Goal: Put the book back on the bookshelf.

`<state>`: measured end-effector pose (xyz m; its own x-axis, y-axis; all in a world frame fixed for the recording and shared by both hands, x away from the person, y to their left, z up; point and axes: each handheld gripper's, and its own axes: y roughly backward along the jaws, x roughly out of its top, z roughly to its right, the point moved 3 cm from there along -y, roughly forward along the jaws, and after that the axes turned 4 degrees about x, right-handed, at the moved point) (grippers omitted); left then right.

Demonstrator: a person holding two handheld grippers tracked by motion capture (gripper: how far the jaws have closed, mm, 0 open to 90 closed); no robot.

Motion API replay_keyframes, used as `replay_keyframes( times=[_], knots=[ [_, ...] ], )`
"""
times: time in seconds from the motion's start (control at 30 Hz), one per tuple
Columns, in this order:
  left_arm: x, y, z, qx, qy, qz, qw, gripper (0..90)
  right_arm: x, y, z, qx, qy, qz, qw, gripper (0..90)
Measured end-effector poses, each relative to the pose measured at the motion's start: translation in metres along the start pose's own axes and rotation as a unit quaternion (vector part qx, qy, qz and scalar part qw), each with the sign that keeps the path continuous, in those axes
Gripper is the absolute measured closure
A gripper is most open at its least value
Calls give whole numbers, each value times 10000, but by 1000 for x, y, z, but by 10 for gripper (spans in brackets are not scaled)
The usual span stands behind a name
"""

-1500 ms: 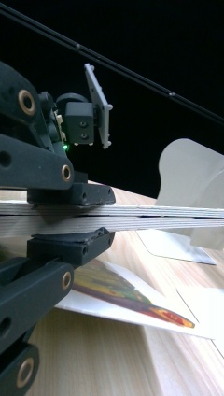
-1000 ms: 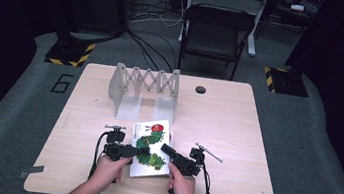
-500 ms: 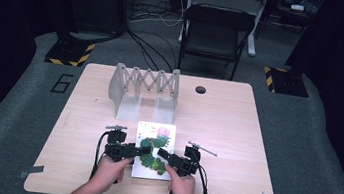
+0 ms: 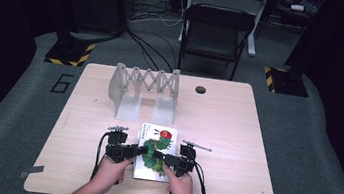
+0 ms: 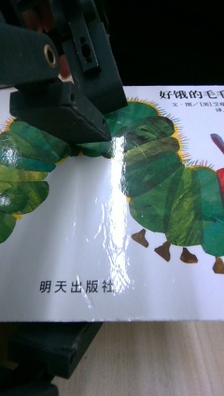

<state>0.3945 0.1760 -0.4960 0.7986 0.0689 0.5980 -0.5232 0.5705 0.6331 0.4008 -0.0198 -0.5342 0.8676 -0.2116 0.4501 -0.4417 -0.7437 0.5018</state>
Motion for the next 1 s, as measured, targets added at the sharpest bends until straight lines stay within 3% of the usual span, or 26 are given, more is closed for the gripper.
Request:
replay_keyframes(
  times=[0.2, 0.3, 0.43, 0.53, 0.57, 0.67, 0.7, 0.77, 0.8, 0.83, 0.87, 0.9, 0.93, 1.0],
  knots=[
    [2, -1, -2, -63, -17, 71, 10000, 612, 2, 1, 1, 127, -197, -78, 9997, 193],
    [2, 0, 0, 3, 88, 16, 10000, 613, 2, 1, 1, 130, -159, -101, 9997, 199],
    [4, -1, 2, 170, -78, -49, 9998, 612, 2, 2, 1, 35, 27, -167, 9999, 185],
    [4, -2, 4, 266, -28, -94, 9996, 612, 1, 6, 4, -201, 283, -226, 9991, 172],
    [5, -2, 5, 326, -44, -110, 9994, 613, 1, 14, 7, -412, 525, -96, 9977, 188],
    [6, -2, 7, 453, -83, -191, 9988, 608, 0, 21, 9, -455, 658, -56, 9968, 182],
    [9, -2, 13, 623, -175, -249, 9976, 606, -3, 27, 6, -487, 1020, -2, 9936, 169],
    [10, -3, 17, 723, -243, -248, 9968, 605, -5, 29, 4, -496, 1136, 4, 9923, 166],
    [12, -3, 22, 858, -387, -272, 9952, 603, -11, 35, 0, -493, 1577, 66, 9862, 169],
    [12, -3, 22, 858, -387, -272, 9952, 602, -14, 38, -3, -503, 1594, 91, 9859, 171],
    [15, -4, 26, 1013, -455, -310, 9933, 601, -18, 42, -6, -492, 1768, 112, 9829, 172],
    [15, -4, 26, 1013, -455, -310, 9933, 599, -18, 42, -6, -492, 1768, 112, 9829, 172],
    [17, -5, 29, 1130, -507, -335, 9917, 599, -21, 44, -8, -497, 1890, 154, 9806, 175],
    [19, -6, 33, 1268, -573, -405, 9894, 596, -30, 51, -13, -535, 2336, 329, 9703, 195]
  ],
)
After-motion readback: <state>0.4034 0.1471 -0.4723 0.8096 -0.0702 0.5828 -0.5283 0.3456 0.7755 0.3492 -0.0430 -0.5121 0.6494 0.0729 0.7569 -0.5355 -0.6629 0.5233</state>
